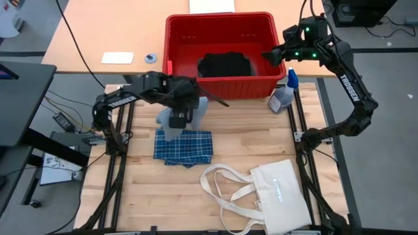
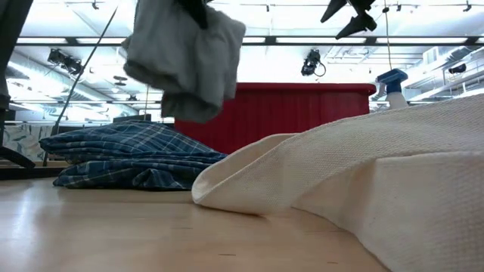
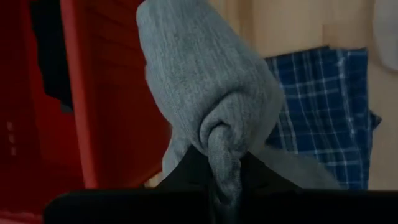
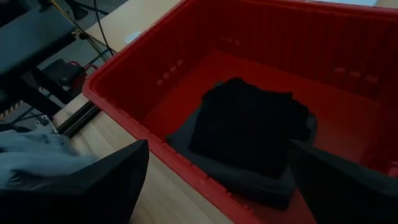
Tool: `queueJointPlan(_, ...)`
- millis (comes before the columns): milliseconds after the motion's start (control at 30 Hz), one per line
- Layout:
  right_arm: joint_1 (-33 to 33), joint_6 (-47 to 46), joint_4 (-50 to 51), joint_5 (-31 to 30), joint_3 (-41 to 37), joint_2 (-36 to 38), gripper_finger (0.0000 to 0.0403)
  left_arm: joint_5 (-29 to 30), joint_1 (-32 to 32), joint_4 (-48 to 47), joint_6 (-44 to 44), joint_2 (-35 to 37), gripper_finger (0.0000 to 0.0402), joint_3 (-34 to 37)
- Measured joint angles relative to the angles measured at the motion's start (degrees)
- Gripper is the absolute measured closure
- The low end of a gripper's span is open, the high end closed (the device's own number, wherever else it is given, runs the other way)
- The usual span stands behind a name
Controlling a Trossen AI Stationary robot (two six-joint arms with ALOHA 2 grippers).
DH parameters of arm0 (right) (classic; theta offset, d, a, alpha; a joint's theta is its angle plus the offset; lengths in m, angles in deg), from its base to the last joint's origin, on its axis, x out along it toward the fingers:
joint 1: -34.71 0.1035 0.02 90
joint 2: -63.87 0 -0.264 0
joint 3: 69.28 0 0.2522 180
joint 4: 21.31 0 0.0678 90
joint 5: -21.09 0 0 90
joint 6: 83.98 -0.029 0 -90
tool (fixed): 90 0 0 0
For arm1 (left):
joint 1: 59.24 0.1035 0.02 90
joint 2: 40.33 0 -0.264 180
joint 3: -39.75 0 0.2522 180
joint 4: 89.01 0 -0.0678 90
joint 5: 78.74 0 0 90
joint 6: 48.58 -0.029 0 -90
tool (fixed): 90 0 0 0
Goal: Fold laundry
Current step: Remove the gray shirt from the red organizer bin
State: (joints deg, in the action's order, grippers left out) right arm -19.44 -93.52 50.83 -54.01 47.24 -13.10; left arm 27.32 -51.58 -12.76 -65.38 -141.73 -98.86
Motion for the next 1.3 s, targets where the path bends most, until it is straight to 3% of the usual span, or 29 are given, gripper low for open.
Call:
queueJointPlan(233, 5.06, -2.74, 3.91, -3.76, 0.0, -0.04, 0.0015, 10.95, -6.95, 3.79, 2.57, 2.65, 0.0378, 10.23)
queueJointPlan(400, 7.75, -4.48, 4.75, -6.08, -0.02, 0.56, 0.0015, 24.61, -15.52, 11.98, 9.71, 6.57, 0.0378, 25.81)
queueJointPlan(567, 10.1, -6.64, 4.98, -6.48, -0.02, 1.3, 0.0015, 32.27, -23.59, 18.31, 20.83, 8.14, 0.0378, 41.96)
queueJointPlan(700, 11.49, -8.37, 6.32, -8.05, -0.02, 2.04, 0.0015, 27.42, -29.39, 28.4, 19.98, 8.11, 0.0365, 50.72)
queueJointPlan(833, 12.41, -9.64, 7.43, -8.23, -0.02, 2.05, 0.0015, 23.28, -32.97, 42.14, 16.32, 8.11, 0.0312, 54.68)
queueJointPlan(933, 13.19, -10.43, 7.41, -8.24, -0.02, 2.08, 0.0015, 16.56, -32.55, 50.28, 17.07, 8.09, 0.0272, 56.02)
queueJointPlan(1100, 14.11, -11.32, 7.44, -8.25, -0.02, 2.08, 0.0015, 5.37, -27.96, 48.67, 28.08, 8.09, 0.0195, 56.0)
queueJointPlan(1300, 15.41, -11.35, 7.44, -9.31, -0.02, 2.08, 0.0015, -3.53, -24.45, 40.48, 30.77, 8.13, 0.0098, 52.58)
